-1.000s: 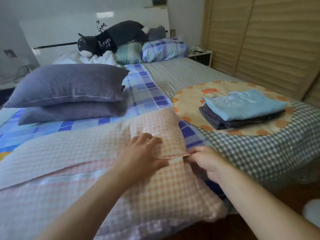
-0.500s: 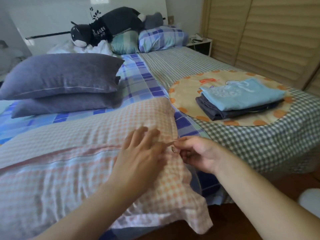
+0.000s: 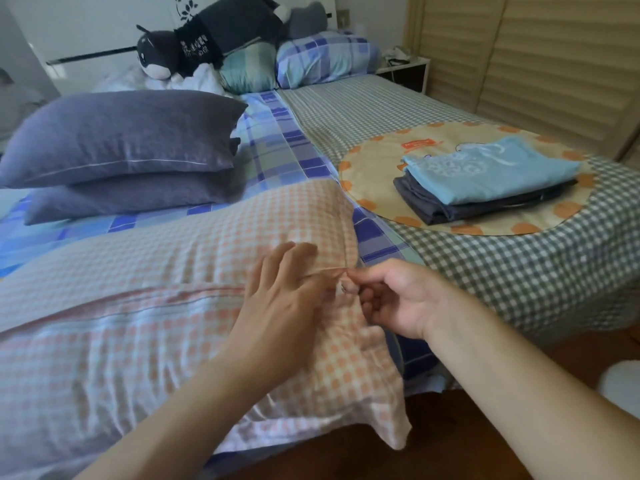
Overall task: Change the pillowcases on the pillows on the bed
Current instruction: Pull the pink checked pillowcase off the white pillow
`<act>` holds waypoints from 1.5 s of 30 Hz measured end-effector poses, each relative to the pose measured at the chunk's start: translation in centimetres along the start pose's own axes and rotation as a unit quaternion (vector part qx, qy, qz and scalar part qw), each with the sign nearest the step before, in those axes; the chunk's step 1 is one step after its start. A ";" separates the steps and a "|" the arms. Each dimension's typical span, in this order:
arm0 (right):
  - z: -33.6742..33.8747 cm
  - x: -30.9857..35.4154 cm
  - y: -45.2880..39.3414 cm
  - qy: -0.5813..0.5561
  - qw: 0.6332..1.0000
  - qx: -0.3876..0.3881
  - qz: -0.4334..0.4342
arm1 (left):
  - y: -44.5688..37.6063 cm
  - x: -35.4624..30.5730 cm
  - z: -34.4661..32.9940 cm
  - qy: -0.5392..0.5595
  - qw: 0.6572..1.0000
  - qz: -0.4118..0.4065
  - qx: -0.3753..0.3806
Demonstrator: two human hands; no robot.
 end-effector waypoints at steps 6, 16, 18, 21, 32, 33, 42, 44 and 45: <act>-0.3 -0.3 0.6 -0.074 0.997 -0.004 -0.022 | -1.0 -1.0 0.0 -0.018 0.998 0.059 -0.020; -0.5 -1.5 0.6 -0.102 0.993 -0.034 -0.038 | 1.1 -1.7 -1.2 0.054 0.983 0.057 -0.169; -0.5 -1.6 0.7 -0.103 0.993 -0.038 -0.034 | 1.3 -1.7 -1.4 0.047 0.983 0.047 -0.169; -0.4 -1.6 1.1 -0.078 0.996 -0.040 -0.021 | 0.8 -1.9 -1.1 0.051 0.985 0.089 -0.136; -0.4 -2.4 2.1 -0.001 0.999 -0.036 0.021 | -3.8 -3.1 1.3 0.070 0.965 0.245 -0.068; -0.9 -2.5 2.4 -0.010 1.000 0.008 0.019 | -3.9 -3.4 1.5 0.054 0.970 0.227 -0.066; -0.3 -1.8 2.9 0.087 0.899 -0.236 0.358 | -3.9 -6.8 1.9 -0.124 0.981 0.136 -0.055; -0.1 -2.0 2.9 0.073 0.892 -0.264 0.359 | -4.2 -6.6 1.8 -0.127 0.979 0.149 -0.052; 0.2 -2.1 2.6 0.069 0.895 -0.275 0.345 | -4.1 -6.5 2.0 -0.124 0.978 0.154 -0.059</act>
Point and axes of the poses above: each hand's wrist, its own y-axis away from the middle knuckle, its own z-axis out of the back of the hand, x = y × z, the point moved 3 cm from there along -y, towards the middle knuckle, and after that the axes turned 12 degrees about -x, right-handed, at the moved point
